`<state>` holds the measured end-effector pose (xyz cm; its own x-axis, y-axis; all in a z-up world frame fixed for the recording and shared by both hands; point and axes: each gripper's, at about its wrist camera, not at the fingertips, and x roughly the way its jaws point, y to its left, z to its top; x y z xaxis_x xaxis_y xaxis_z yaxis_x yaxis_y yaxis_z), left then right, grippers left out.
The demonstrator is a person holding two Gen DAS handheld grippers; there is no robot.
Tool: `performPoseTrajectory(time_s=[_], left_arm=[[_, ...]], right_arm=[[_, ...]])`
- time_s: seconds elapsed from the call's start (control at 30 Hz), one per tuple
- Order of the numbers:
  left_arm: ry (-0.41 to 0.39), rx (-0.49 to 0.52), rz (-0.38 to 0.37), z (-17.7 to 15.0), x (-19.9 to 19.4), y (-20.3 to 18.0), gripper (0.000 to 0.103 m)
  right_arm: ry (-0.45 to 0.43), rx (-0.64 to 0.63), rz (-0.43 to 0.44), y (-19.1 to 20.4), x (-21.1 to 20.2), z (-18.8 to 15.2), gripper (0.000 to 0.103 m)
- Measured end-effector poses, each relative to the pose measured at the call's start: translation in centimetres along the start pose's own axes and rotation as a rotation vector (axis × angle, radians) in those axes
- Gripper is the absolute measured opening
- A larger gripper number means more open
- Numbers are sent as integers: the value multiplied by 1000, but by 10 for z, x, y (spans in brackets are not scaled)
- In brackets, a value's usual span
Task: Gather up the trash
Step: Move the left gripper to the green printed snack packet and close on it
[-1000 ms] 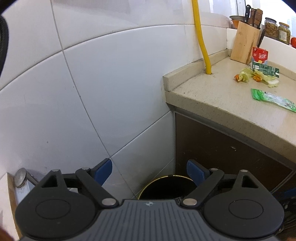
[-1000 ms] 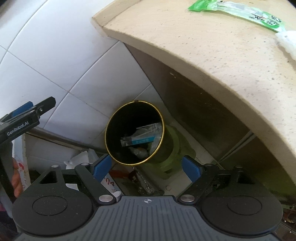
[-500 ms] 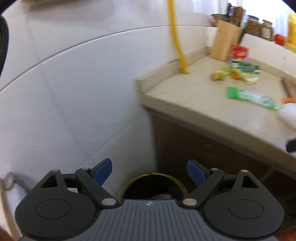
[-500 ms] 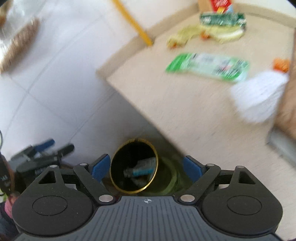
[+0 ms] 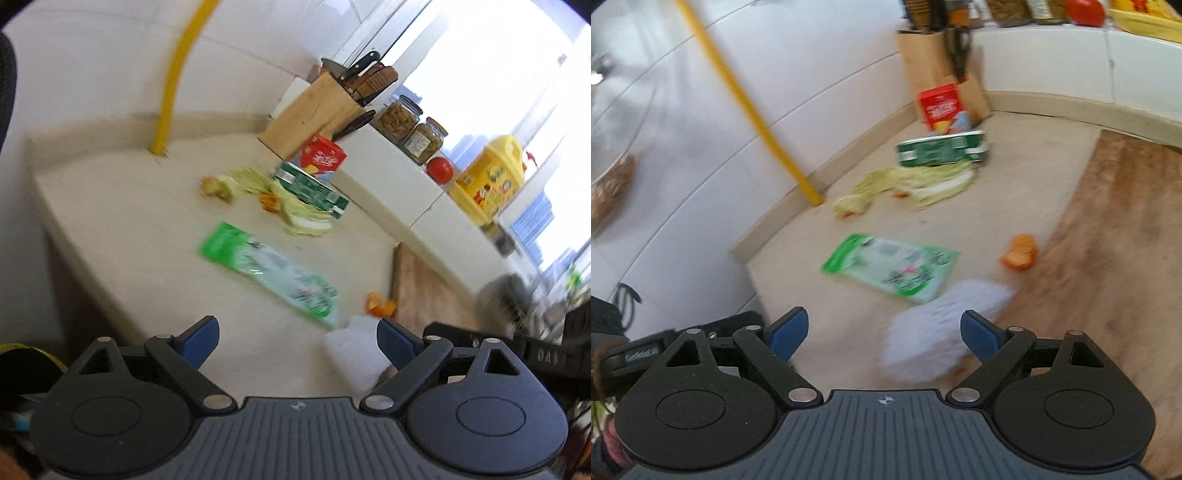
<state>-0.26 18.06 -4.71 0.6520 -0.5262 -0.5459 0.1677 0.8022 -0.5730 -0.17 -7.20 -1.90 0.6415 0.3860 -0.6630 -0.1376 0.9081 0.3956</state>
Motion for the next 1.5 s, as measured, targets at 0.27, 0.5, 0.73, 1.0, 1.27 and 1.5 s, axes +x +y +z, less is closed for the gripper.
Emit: performPoseTrajectory(time_s=[0.27, 0.5, 0.73, 1.0, 1.27, 1.5], left_arm=[[27, -159, -42, -4, 65, 9, 90], [-1, -227, -67, 3, 91, 15, 89], [-39, -223, -93, 18, 116, 16, 90], [-33, -244, -142, 47, 151, 19, 89], [-4, -257, -190, 62, 186, 14, 71], [6, -342, -187, 78, 211, 23, 44]], right_arm=[[-19, 24, -8, -48, -2, 25, 93], [-7, 19, -9, -69, 10, 48, 93], [-2, -21, -35, -72, 27, 69, 93], [9, -147, -113, -65, 66, 108, 93], [62, -275, -137, -59, 110, 136, 93], [109, -279, -120, -66, 129, 134, 93]])
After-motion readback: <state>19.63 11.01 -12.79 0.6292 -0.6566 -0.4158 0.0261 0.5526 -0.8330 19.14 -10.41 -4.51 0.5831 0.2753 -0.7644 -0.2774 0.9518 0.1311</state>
